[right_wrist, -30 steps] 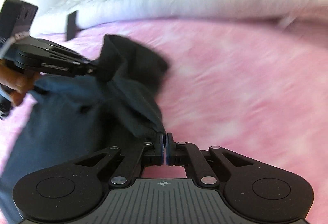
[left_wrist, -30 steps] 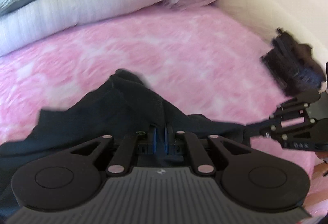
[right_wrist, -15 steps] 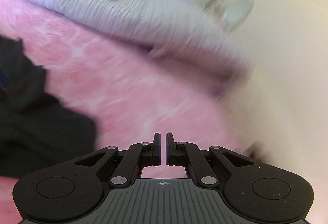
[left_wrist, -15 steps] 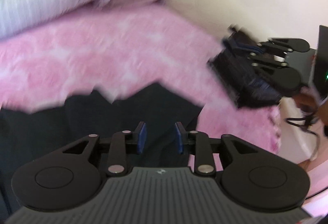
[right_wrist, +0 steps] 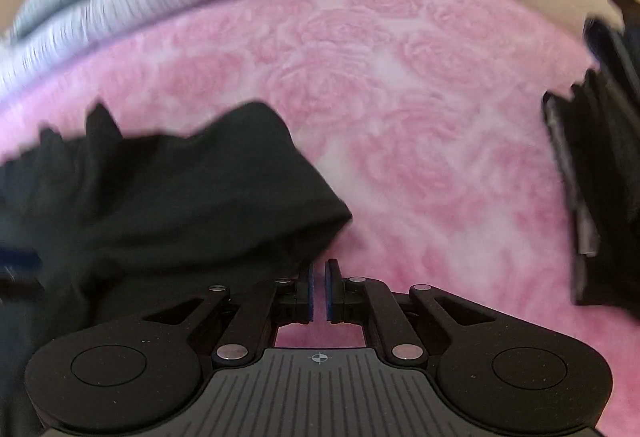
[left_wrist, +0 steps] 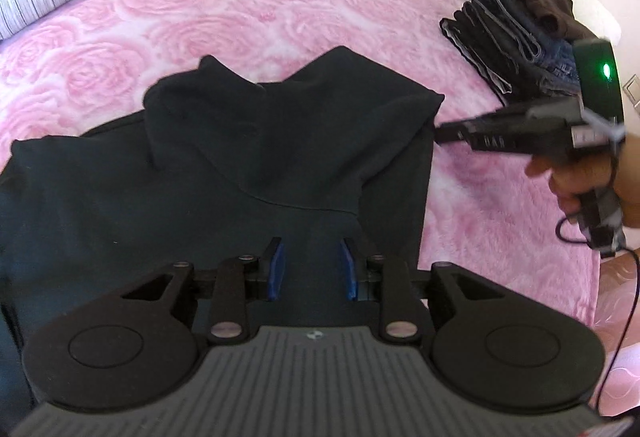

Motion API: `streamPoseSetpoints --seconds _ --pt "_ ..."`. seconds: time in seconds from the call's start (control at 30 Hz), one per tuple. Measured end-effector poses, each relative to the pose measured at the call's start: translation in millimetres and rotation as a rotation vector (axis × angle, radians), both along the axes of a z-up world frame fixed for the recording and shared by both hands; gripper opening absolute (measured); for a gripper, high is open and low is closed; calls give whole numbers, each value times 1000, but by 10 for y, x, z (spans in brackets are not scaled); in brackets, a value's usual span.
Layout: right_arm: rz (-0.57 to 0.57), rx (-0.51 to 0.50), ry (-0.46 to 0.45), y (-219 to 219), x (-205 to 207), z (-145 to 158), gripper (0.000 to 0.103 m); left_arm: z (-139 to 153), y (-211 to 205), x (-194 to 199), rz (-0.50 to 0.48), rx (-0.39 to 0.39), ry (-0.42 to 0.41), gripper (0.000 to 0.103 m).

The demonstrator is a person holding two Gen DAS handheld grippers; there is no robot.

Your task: Fold clothes

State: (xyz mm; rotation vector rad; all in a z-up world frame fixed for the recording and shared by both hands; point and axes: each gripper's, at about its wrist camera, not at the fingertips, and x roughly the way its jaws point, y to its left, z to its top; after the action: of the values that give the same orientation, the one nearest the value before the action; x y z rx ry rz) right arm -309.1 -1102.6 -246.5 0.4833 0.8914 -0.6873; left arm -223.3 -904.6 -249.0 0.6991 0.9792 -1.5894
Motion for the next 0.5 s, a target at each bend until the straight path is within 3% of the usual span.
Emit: streamPoseSetpoints --seconds 0.17,0.27,0.5 --pt "-3 39 -38 -192 -24 -58 3 -26 -48 -50 10 2 9 25" --pt "-65 68 -48 -304 -111 -4 2 -30 -75 -57 13 5 9 25" --pt "-11 65 -44 -223 -193 71 3 -5 -150 -102 9 15 -1 25"
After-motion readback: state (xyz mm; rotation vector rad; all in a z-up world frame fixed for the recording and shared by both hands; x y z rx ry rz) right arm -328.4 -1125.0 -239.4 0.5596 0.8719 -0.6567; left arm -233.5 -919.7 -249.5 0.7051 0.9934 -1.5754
